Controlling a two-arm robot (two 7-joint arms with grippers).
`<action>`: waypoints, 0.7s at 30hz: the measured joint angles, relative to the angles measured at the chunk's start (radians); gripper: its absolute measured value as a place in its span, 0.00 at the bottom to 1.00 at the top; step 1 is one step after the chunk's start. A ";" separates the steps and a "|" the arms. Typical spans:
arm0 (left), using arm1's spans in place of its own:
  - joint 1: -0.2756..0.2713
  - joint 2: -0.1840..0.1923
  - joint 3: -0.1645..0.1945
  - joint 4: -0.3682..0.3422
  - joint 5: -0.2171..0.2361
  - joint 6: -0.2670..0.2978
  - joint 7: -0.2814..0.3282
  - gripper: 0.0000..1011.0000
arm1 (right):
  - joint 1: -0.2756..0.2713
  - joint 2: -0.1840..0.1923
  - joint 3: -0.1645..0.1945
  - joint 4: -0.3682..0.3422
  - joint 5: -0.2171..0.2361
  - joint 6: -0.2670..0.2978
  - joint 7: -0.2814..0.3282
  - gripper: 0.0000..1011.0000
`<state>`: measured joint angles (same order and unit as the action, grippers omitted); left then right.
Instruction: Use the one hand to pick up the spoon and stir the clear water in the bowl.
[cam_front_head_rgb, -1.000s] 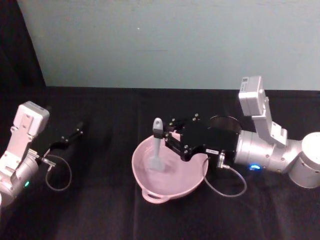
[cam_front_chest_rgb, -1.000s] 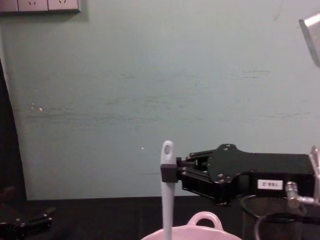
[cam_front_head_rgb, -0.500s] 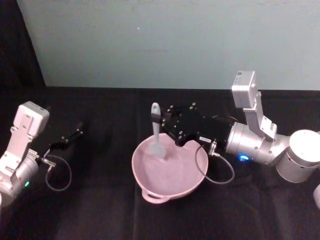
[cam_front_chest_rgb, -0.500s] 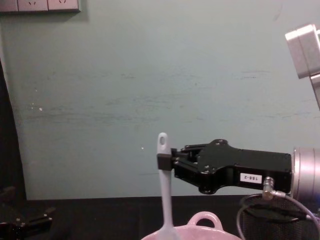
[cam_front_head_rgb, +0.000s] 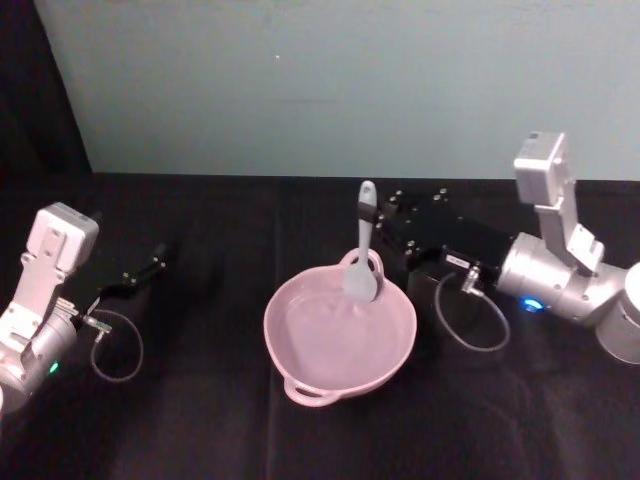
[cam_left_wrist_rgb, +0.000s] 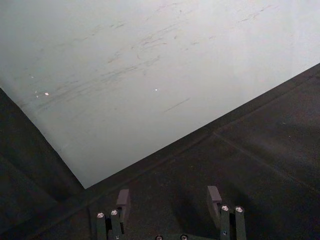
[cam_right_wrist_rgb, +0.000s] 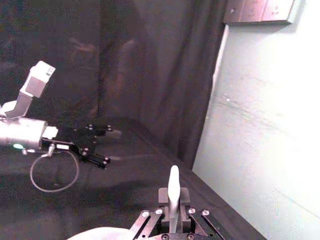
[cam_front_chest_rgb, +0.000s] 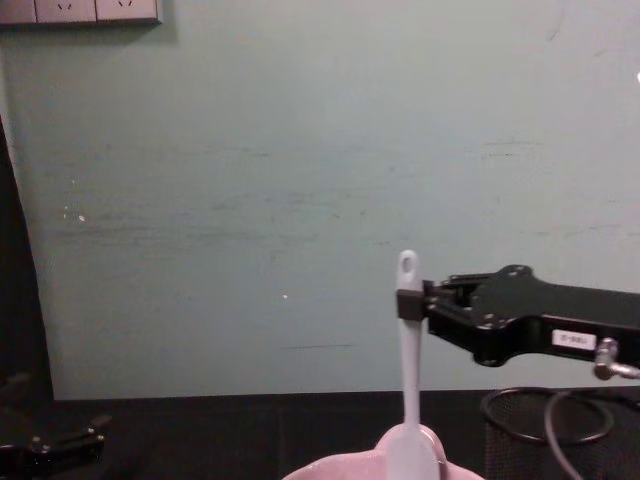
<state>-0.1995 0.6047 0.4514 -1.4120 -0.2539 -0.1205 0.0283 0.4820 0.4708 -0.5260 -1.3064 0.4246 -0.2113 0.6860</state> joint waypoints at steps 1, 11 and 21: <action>0.000 0.000 0.000 0.000 0.000 0.000 0.000 0.99 | -0.004 0.004 0.004 -0.006 0.000 0.001 -0.002 0.12; 0.000 0.000 0.000 0.000 0.000 0.000 0.000 0.99 | -0.098 0.081 0.040 -0.146 -0.007 0.042 -0.013 0.12; 0.000 0.000 0.000 0.000 0.000 0.000 0.000 0.99 | -0.147 0.090 0.025 -0.215 0.010 0.048 0.021 0.12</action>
<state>-0.1995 0.6047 0.4514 -1.4120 -0.2539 -0.1206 0.0283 0.3353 0.5603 -0.5009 -1.5213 0.4343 -0.1633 0.7072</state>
